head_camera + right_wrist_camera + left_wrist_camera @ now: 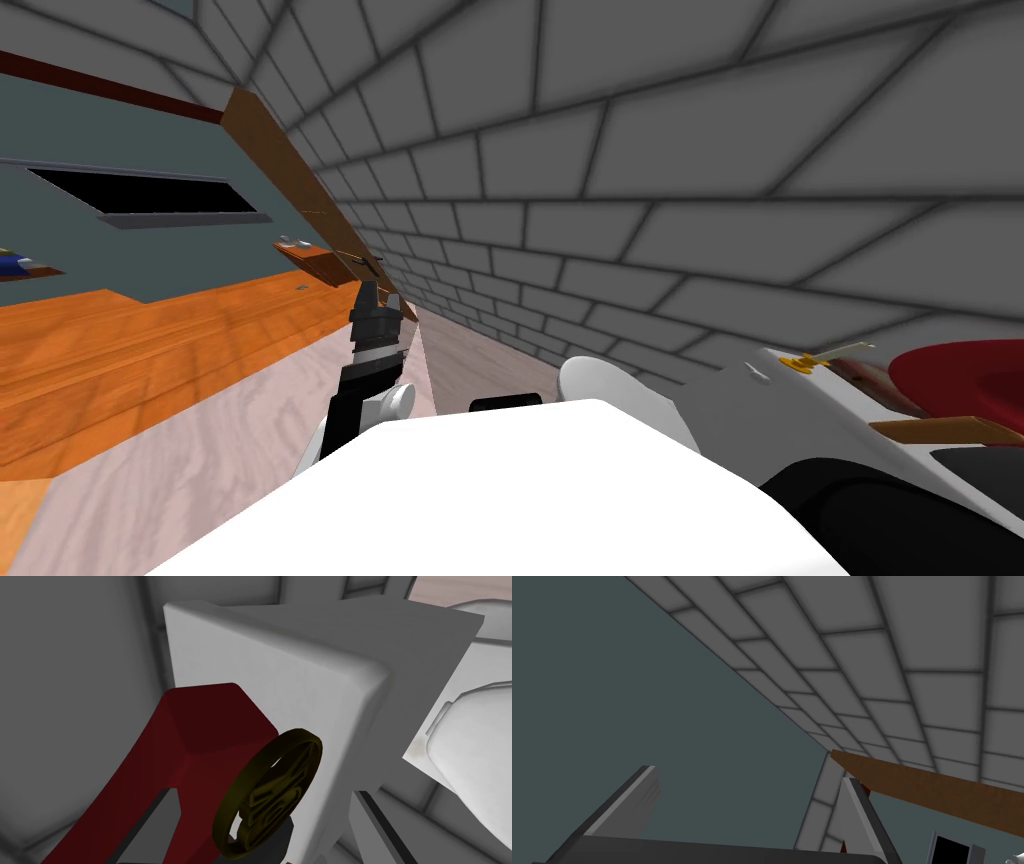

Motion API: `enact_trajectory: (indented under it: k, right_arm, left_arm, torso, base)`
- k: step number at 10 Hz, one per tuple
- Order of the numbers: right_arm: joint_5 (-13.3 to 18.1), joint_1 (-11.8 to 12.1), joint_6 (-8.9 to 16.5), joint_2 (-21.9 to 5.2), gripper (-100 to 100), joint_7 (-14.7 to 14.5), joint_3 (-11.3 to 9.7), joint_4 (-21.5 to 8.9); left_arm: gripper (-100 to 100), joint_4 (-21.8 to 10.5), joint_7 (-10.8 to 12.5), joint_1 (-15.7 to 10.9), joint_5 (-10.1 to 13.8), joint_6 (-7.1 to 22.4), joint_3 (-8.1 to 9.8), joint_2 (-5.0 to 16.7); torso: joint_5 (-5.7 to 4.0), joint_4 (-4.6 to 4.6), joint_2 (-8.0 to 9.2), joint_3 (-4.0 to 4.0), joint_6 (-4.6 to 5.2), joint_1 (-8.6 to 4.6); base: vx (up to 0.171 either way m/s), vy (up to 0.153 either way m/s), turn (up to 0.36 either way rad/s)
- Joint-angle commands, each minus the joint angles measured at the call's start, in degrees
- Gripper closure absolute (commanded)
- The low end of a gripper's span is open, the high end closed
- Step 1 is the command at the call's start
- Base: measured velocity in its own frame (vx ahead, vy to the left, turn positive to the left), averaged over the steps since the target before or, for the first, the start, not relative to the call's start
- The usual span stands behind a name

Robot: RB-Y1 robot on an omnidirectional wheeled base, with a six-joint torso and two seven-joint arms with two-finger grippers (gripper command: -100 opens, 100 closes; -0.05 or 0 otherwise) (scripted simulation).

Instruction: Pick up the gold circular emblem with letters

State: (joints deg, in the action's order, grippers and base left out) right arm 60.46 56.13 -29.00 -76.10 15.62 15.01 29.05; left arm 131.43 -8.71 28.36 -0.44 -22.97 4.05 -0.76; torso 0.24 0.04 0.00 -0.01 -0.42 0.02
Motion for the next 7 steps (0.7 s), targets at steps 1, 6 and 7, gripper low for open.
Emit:
enact_trajectory:
  k: [1,6,7]
  right_arm:
    - [-2.86,-1.67,-0.73,-0.13,-100,-1.26,-1.33,-2.01]
    - [-11.24,-1.10,0.26,0.24,-100,-3.70,-8.46,-3.96]
    - [-12.72,-1.10,0.26,0.24,-100,-3.70,-10.09,-3.96]
  left_arm:
    - [0,0.00,0.00,0.00,0.00,0.00,0.00,0.00]
    - [0,0.00,0.00,0.01,0.00,0.00,0.00,0.00]
    - [0,0.00,0.00,-0.01,0.00,0.00,-0.01,0.00]
  torso:
    - [0.00,0.00,0.00,0.00,0.00,0.00]
    - [-0.10,0.00,-0.02,0.00,0.08,-0.20]
    - [-0.10,0.00,0.03,0.02,-0.02,-0.26]
  base:
    - [-0.019,-0.001,-0.025]
    - [-0.033,-0.003,0.095]
    - [-0.045,-0.004,0.117]
